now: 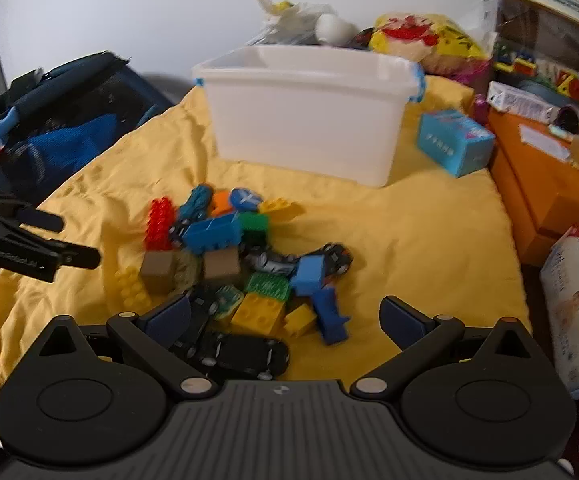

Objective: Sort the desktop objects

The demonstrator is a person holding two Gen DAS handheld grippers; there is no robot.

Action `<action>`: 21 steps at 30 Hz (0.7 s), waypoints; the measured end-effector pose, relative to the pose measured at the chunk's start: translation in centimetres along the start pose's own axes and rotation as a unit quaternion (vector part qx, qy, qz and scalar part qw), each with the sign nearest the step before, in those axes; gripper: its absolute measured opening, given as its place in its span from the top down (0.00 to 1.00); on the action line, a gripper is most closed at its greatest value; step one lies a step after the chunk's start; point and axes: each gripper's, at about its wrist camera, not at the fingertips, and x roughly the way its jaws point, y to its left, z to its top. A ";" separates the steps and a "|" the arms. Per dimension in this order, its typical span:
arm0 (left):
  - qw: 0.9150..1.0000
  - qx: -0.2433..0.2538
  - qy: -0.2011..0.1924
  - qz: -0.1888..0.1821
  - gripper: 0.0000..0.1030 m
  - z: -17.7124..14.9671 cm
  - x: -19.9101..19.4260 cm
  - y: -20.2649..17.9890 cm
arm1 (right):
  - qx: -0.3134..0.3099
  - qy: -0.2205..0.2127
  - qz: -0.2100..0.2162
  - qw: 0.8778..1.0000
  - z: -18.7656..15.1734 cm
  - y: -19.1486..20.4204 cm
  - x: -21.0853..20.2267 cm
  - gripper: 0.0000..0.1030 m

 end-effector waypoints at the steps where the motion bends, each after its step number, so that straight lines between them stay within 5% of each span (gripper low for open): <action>1: 1.000 0.003 0.000 -0.002 0.17 -0.1 0.0 -0.2 | -0.003 0.000 0.001 1.000 -0.2 0.1 0.0 0.01; 3: 1.000 0.011 0.002 -0.013 0.27 -0.1 0.2 -0.8 | -0.010 0.001 0.005 1.000 -0.5 0.2 -0.2 0.05; 9: 0.999 0.022 0.005 -0.041 0.70 -0.9 0.4 -1.4 | -0.015 0.008 0.012 1.000 -1.1 0.3 -0.3 0.42; 12: 0.999 0.030 0.011 -0.036 0.70 -1.4 0.8 -1.9 | -0.015 0.014 0.014 1.000 -1.4 0.4 -0.3 0.62; 15: 0.999 0.031 0.017 -0.031 0.58 -1.8 1.3 -2.3 | -0.017 0.020 0.018 0.999 -1.9 0.4 -0.1 0.58; 18: 0.999 0.034 0.014 -0.026 0.46 -1.9 1.3 -2.8 | -0.021 0.020 0.022 0.999 -2.3 0.7 -0.1 0.34; 21: 0.999 0.034 0.005 -0.037 0.41 -1.8 1.2 -3.3 | -0.024 0.027 0.026 0.999 -2.7 1.0 0.1 0.28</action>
